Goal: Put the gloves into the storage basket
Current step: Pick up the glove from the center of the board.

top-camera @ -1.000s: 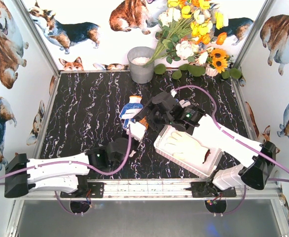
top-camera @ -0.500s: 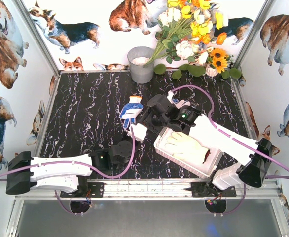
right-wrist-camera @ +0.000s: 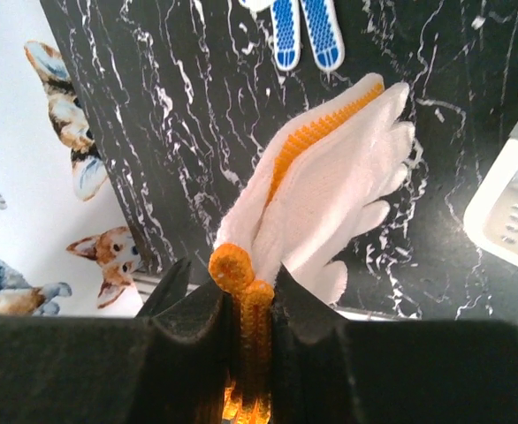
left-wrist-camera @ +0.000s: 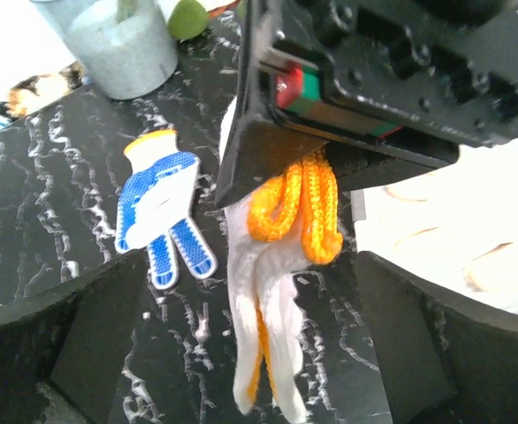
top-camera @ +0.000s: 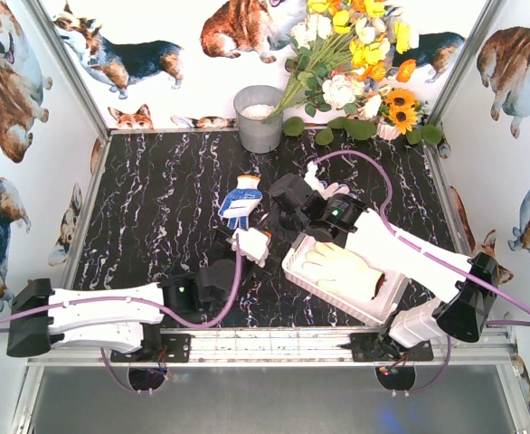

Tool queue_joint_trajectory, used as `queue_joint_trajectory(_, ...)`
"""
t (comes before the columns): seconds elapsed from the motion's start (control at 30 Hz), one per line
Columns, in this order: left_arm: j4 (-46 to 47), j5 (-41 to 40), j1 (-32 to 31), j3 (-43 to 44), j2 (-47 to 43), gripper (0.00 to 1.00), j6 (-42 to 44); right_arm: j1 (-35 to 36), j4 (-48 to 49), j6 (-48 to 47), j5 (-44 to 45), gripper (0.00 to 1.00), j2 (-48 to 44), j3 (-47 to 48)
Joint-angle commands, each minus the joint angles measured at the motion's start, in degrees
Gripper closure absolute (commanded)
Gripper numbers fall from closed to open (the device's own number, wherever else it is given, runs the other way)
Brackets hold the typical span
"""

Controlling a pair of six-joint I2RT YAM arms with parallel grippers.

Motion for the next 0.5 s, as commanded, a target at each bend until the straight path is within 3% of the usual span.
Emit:
queue_joint_trajectory(0.0,-4.7,6.9,0.7,1.1,-4.1,0.00,-4.1,-1.0,4.5,-4.8,5.9,1.00,-1.7,1.8)
queue_joint_trajectory(0.23,-15.2,21.9,10.2,2.0,-12.3,0.00,-11.1,-5.2,7.8,-12.9,5.9,1.00,-3.0,0.4)
queue_joint_trajectory(0.47,-25.8,39.0,35.9,8.5,-14.5,0.00,-13.2,-10.6,11.7,-19.3,-0.2,1.00,-3.3,-2.1)
